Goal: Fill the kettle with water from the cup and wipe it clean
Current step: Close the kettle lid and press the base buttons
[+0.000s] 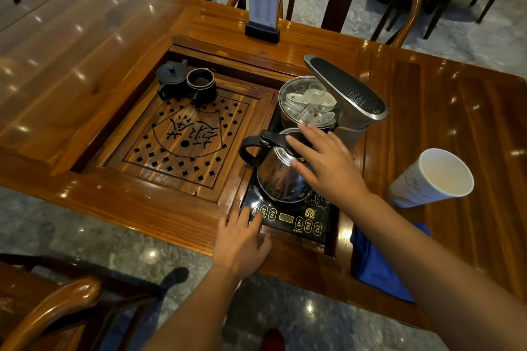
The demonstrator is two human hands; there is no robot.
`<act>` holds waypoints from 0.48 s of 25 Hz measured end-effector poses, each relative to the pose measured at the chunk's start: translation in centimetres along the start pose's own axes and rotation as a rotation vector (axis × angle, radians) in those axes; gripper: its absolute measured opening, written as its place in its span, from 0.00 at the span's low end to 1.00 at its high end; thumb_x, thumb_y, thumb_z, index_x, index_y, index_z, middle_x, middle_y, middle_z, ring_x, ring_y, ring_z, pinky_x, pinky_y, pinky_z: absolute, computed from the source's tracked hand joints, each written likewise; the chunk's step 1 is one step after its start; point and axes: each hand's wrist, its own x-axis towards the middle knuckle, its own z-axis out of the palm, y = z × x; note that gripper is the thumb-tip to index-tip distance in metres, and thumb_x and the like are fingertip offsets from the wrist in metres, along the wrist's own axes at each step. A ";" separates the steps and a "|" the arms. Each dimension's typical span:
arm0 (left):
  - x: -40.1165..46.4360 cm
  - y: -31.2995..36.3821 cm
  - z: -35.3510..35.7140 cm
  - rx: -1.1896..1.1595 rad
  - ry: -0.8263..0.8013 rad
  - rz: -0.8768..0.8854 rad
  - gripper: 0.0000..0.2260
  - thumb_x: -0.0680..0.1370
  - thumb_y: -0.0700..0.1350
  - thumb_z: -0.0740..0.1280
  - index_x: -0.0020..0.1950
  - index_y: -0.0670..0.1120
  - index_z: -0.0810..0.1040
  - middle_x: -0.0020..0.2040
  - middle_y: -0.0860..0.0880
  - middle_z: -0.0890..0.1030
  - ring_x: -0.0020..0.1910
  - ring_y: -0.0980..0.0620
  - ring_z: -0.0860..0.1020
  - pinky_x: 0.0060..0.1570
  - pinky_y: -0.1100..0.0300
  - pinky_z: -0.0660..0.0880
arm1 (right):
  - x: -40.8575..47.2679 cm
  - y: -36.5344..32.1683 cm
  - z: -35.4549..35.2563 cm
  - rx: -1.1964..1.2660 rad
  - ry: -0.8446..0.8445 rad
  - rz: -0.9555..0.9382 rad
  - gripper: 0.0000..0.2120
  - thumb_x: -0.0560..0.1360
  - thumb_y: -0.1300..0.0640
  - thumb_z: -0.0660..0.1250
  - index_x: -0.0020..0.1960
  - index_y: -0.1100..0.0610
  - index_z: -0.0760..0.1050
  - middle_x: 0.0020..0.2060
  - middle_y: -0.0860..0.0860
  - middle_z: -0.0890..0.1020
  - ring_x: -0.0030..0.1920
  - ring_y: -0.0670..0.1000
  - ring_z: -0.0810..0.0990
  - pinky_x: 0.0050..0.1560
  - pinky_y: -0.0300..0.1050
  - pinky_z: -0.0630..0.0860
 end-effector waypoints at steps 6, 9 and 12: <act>0.0 -0.1 -0.5 0.007 -0.061 0.014 0.22 0.73 0.58 0.54 0.61 0.48 0.73 0.56 0.46 0.77 0.56 0.47 0.73 0.54 0.51 0.68 | -0.1 -0.8 1.1 0.049 -0.095 0.041 0.23 0.78 0.50 0.61 0.72 0.49 0.62 0.73 0.55 0.62 0.74 0.55 0.55 0.67 0.59 0.61; 0.9 -0.8 -2.1 -0.047 -0.037 0.057 0.24 0.75 0.59 0.53 0.64 0.47 0.70 0.59 0.46 0.75 0.58 0.47 0.73 0.53 0.52 0.69 | 0.2 -0.7 1.0 0.071 -0.091 0.051 0.24 0.77 0.53 0.64 0.71 0.49 0.64 0.73 0.55 0.62 0.74 0.55 0.55 0.66 0.59 0.62; 4.8 -1.7 -5.9 -0.174 0.138 0.076 0.24 0.76 0.57 0.54 0.68 0.47 0.65 0.65 0.44 0.71 0.64 0.46 0.69 0.60 0.49 0.66 | 0.4 -0.6 1.1 0.092 -0.088 0.060 0.25 0.76 0.54 0.66 0.71 0.49 0.64 0.73 0.56 0.63 0.73 0.56 0.56 0.66 0.59 0.62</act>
